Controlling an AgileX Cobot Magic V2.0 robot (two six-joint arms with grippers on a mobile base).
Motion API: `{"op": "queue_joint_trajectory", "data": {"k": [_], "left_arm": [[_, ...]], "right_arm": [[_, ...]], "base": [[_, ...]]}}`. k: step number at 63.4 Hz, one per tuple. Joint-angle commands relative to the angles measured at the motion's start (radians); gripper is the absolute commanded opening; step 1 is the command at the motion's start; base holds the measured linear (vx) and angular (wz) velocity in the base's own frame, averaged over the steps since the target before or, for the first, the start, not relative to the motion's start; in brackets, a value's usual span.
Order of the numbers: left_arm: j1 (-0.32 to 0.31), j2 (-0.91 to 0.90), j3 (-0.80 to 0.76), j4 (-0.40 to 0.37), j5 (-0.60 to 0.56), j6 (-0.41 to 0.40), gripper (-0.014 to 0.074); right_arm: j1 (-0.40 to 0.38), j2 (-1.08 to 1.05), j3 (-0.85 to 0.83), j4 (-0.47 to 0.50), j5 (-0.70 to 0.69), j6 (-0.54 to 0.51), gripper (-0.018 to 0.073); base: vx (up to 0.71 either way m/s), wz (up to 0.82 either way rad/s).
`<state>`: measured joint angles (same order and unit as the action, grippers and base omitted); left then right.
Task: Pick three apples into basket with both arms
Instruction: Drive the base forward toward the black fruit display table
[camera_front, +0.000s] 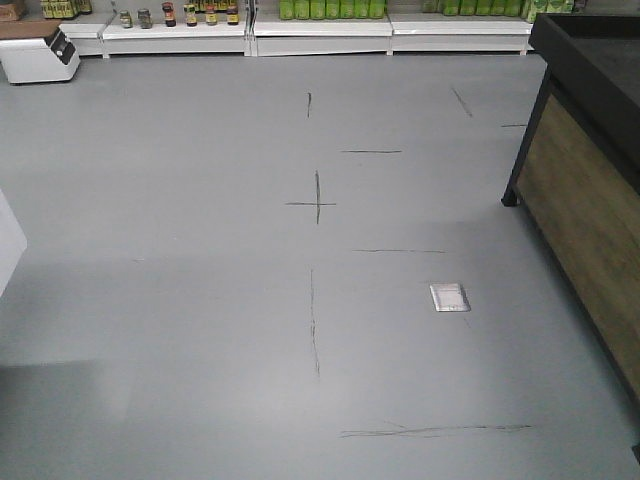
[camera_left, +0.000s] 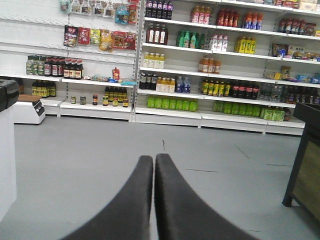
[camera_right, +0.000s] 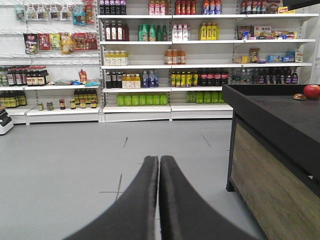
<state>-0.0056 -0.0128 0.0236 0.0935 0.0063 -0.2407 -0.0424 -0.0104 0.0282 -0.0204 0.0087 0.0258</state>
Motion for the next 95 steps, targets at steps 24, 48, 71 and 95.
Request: {"op": "queue_joint_trajectory", "data": {"k": [24,48,71,95], "left_arm": [[-0.005,-0.015,0.018,-0.008,-0.07,-0.005,-0.0006],[-0.005,-0.015,0.018,-0.008,-0.07,-0.005,-0.0006],[-0.005,-0.015,0.018,-0.008,-0.07,-0.005,-0.0006],[-0.005,-0.015,0.018,-0.008,-0.07,-0.005,-0.0006]], "right_arm": [[-0.005,-0.011,0.015,-0.005,-0.074,-0.006,-0.0009],[-0.005,-0.011,0.015,-0.005,-0.074,-0.006,-0.0009],[-0.005,-0.011,0.015,-0.005,-0.074,-0.006,-0.0009],[-0.005,-0.011,0.015,-0.005,-0.074,-0.006,-0.0009]], "base": [[0.07,0.05],[0.05,0.07],[0.03,0.05],[0.03,0.05]]}}
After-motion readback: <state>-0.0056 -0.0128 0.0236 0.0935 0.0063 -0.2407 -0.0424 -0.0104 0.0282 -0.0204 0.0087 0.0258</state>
